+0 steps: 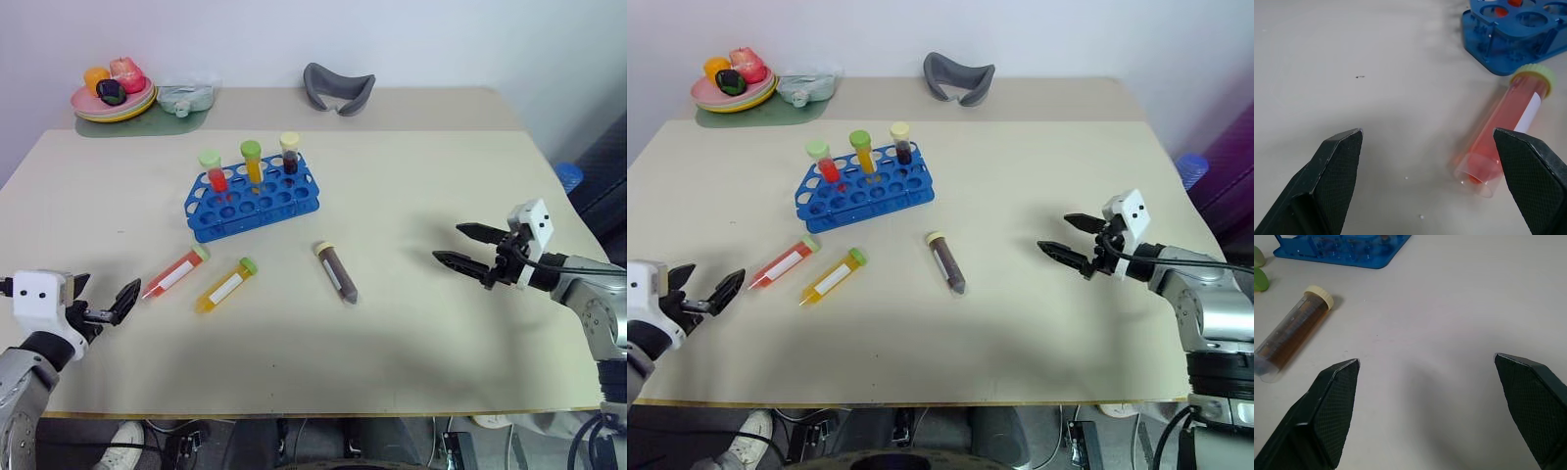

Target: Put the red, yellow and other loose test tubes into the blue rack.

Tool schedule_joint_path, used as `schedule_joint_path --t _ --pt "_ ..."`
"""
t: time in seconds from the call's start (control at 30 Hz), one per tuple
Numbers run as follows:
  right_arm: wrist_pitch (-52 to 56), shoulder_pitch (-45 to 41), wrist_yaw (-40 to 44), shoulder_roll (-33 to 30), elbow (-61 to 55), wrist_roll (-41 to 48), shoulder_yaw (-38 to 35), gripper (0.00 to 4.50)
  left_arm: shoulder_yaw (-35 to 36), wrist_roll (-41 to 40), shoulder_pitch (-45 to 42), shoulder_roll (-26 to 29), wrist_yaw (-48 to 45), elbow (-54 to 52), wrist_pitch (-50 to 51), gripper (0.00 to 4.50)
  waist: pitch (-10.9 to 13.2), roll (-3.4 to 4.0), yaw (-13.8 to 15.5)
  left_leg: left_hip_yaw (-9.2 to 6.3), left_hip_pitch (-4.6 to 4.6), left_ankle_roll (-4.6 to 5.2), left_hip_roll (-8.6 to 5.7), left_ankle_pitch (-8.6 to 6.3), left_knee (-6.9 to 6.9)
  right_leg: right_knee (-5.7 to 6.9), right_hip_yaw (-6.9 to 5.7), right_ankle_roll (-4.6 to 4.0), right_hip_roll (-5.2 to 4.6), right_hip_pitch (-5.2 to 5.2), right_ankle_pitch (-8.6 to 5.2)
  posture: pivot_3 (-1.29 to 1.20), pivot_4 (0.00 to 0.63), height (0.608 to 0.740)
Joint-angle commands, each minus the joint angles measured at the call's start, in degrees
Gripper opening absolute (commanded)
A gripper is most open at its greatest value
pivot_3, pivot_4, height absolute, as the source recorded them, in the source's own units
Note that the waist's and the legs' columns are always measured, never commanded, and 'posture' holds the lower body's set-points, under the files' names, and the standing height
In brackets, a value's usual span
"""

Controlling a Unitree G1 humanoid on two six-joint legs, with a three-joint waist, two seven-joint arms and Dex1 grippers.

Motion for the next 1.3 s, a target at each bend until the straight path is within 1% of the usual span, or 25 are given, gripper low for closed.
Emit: schedule_joint_path --t 0.03,0.23,0.47,0.53,0.63,0.73,0.8,0.9,0.97,1.03,1.07,1.13,1.23,1.3 --pt "-0.8 -0.7 0.2 0.3 -1.0 0.3 -0.6 4.5 0.9 -0.1 0.0 -0.2 0.3 -1.8 -1.2 4.34 0.0 0.0 0.0 0.0 0.0 0.0 0.0 0.0 0.0 0.0 0.0 0.0 0.0 0.0 0.0 0.0 0.15 0.735" --pt "-0.3 0.2 -0.3 0.7 -2.1 0.3 -0.6 4.5 -0.3 -0.2 -1.0 -1.4 1.7 -2.7 -0.6 4.34 0.0 0.0 0.0 0.0 0.0 0.0 0.0 0.0 0.01 0.0 0.0 0.0 0.0 0.01 0.0 0.0 0.15 0.735" --pt "1.8 1.2 -3.2 0.8 -3.0 0.1 -1.2 4.5 -0.6 -1.1 -3.1 -1.8 2.6 -2.8 0.1 4.34 0.0 0.0 0.1 0.0 0.0 0.0 0.0 0.0 0.02 0.01 0.0 0.0 0.0 0.02 0.0 0.0 0.15 0.735" --pt "2.2 1.3 -4.5 1.0 -4.2 0.5 -1.9 4.5 -0.7 -2.2 -4.3 -2.1 2.7 -2.6 0.5 4.34 0.0 0.0 0.1 0.0 0.0 -0.01 -0.01 0.0 0.02 0.0 0.0 0.0 0.0 0.02 0.0 0.0 0.15 0.735" --pt "3.2 1.6 -5.9 0.8 -6.2 1.4 -2.8 4.5 -2.6 -1.9 -5.9 -1.2 1.7 -1.9 0.7 4.34 0.0 0.0 0.0 0.0 0.0 -0.01 0.0 0.0 0.02 0.01 0.0 0.0 0.01 0.01 0.0 0.0 0.15 0.735" --pt "4.5 3.2 -6.9 -0.1 -10.6 1.4 -2.9 4.5 -3.9 -2.4 -8.0 -0.5 0.0 -0.7 0.2 4.34 0.0 -0.01 0.2 0.0 0.0 -0.01 0.0 0.01 0.03 0.01 0.0 0.0 0.04 0.01 0.0 0.0 0.15 0.735" --pt "10.7 2.7 -10.6 -0.2 -16.2 3.4 -3.3 4.5 -5.7 -2.2 -9.1 0.7 -2.8 -0.9 -1.1 4.34 0.0 0.0 0.1 -0.01 0.0 -0.01 0.01 0.01 0.04 0.01 0.0 0.0 0.06 0.02 0.0 0.0 0.15 0.735" --pt "22.6 -0.1 -17.3 -0.8 -28.2 8.3 -3.4 4.5 -11.1 -1.1 -8.2 3.5 -9.7 -4.4 -4.1 4.34 0.0 0.02 -0.1 -0.01 -0.02 -0.14 0.02 0.08 0.04 0.03 0.01 0.0 0.06 -0.01 0.0 0.0 0.15 0.735" --pt "29.2 -3.2 -20.3 -0.6 -33.3 11.2 -1.7 4.5 -13.6 -2.3 -7.7 4.7 -13.4 -6.5 -4.8 4.34 0.0 0.05 -0.2 0.0 -0.04 -0.33 0.03 0.18 0.02 0.03 0.03 0.0 0.06 -0.06 0.0 0.0 0.15 0.735" --pt "35.3 -7.6 -24.1 1.6 -36.0 13.4 1.3 4.5 -16.3 -3.4 -7.7 5.3 -16.0 -9.0 -5.2 4.34 0.0 0.03 -0.2 -0.02 -0.03 -0.32 0.06 0.18 0.0 0.02 0.03 -0.01 0.07 -0.04 0.0 0.0 0.15 0.735" --pt "39.1 -9.9 -26.5 3.0 -37.1 14.6 2.9 4.5 -17.7 -3.2 -7.7 5.6 -17.3 -10.0 -5.9 4.34 0.0 0.02 -0.2 -0.04 -0.03 -0.27 0.06 0.15 0.0 0.02 0.03 -0.01 0.07 -0.05 -0.01 0.0 0.15 0.735" --pt "49.8 -15.5 -33.0 8.2 -38.1 15.8 6.3 4.5 -20.5 -1.8 -7.1 6.5 -19.7 -10.8 -7.4 4.34 0.0 0.03 -0.3 -0.05 -0.03 -0.1 0.06 0.05 -0.01 0.02 0.03 -0.02 0.07 -0.05 -0.01 0.0 0.15 0.735" --pt "62.6 -21.6 -40.8 16.7 -38.5 13.4 9.5 4.5 -22.8 1.0 -5.8 7.3 -22.1 -8.7 -10.9 4.34 0.0 0.09 -0.4 -0.04 -0.07 -0.2 0.05 0.11 -0.01 0.04 0.04 -0.04 0.05 -0.12 -0.01 0.0 0.15 0.735" --pt "66.7 -24.4 -46.6 21.0 -37.1 11.0 11.2 4.5 -23.8 2.7 -5.2 7.7 -23.5 -7.3 -13.5 4.34 0.0 0.1 -0.2 -0.03 -0.19 -0.34 0.04 0.19 -0.02 0.04 0.03 -0.04 0.03 -0.23 -0.01 0.0 0.15 0.735"
